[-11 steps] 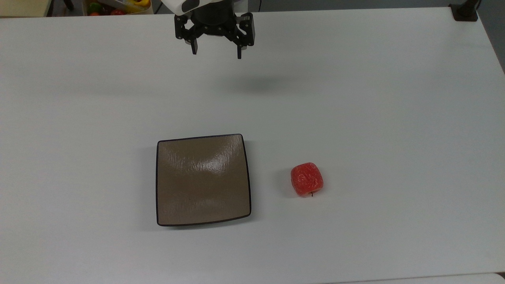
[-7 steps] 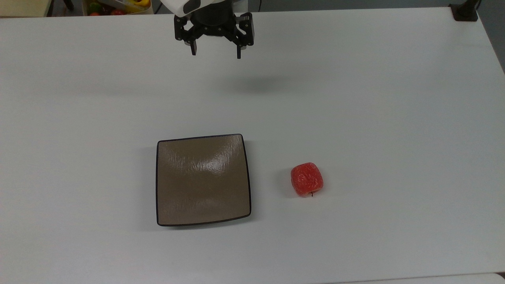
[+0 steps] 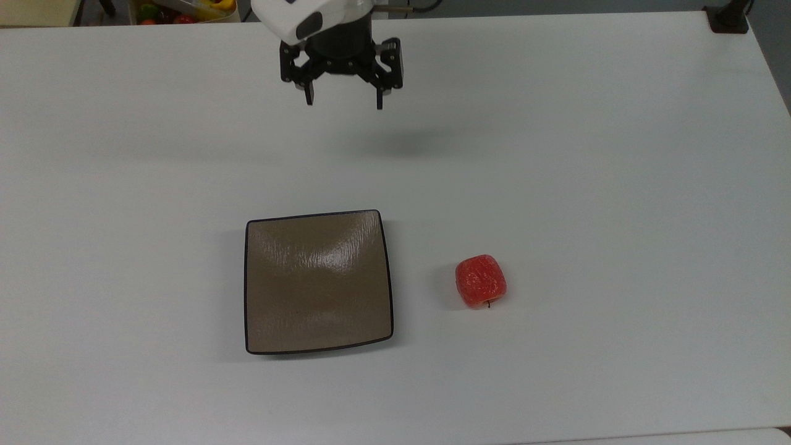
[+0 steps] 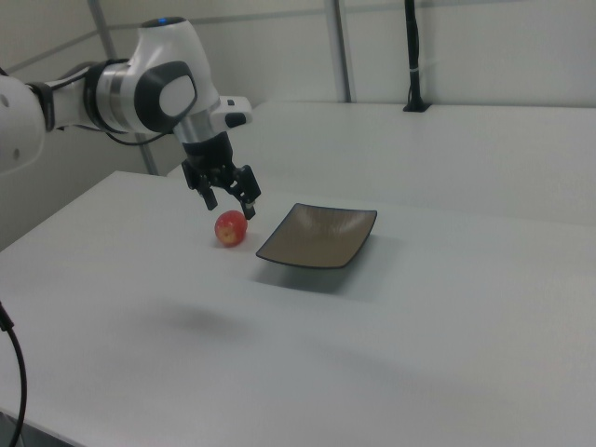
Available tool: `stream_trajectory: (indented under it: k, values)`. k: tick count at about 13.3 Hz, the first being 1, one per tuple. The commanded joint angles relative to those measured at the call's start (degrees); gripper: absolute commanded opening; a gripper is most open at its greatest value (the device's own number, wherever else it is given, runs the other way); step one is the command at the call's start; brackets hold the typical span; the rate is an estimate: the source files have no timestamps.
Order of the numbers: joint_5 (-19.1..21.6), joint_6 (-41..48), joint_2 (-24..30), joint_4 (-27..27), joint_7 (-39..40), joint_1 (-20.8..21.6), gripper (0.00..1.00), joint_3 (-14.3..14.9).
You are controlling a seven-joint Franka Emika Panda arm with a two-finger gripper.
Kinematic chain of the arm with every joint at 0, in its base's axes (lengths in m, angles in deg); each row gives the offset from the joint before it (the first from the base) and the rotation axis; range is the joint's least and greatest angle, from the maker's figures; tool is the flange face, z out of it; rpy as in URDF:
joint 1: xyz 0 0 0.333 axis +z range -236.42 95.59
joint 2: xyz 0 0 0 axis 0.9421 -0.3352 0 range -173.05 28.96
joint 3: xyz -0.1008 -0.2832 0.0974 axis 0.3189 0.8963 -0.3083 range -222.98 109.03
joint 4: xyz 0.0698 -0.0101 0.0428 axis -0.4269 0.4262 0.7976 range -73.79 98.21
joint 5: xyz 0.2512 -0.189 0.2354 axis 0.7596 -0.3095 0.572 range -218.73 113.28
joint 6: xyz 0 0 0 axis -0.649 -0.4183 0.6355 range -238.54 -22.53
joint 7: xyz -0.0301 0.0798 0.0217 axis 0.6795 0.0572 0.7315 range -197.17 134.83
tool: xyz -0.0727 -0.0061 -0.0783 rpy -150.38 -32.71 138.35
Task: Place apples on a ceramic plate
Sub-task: 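Move the open gripper over the red apple beside the plate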
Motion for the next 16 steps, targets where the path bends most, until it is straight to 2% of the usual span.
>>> stream_trajectory:
  k: [1,3,6,8,10,11,16]
  values:
    - [1.02,-7.32,-4.71,-2.28,-0.52,1.35,1.0,-0.07]
    - [2.08,-13.04,-7.08,-2.72,-0.87,3.28,1.0,0.01]
    - [1.3,-13.6,-16.47,-13.32,-5.09,3.82,1.0,-0.95]
    - [1.2,-13.69,-18.34,-15.81,-4.48,3.82,1.0,-2.09]
    - [0.33,-14.56,-20.45,-16.78,-2.03,3.91,1.0,-4.63]
    - [-0.72,-18.39,-21.59,-16.61,-1.24,3.91,1.0,-6.12]
    - [-6.08,-28.09,-26.51,-16.87,-1.49,6.72,1.0,-6.67]
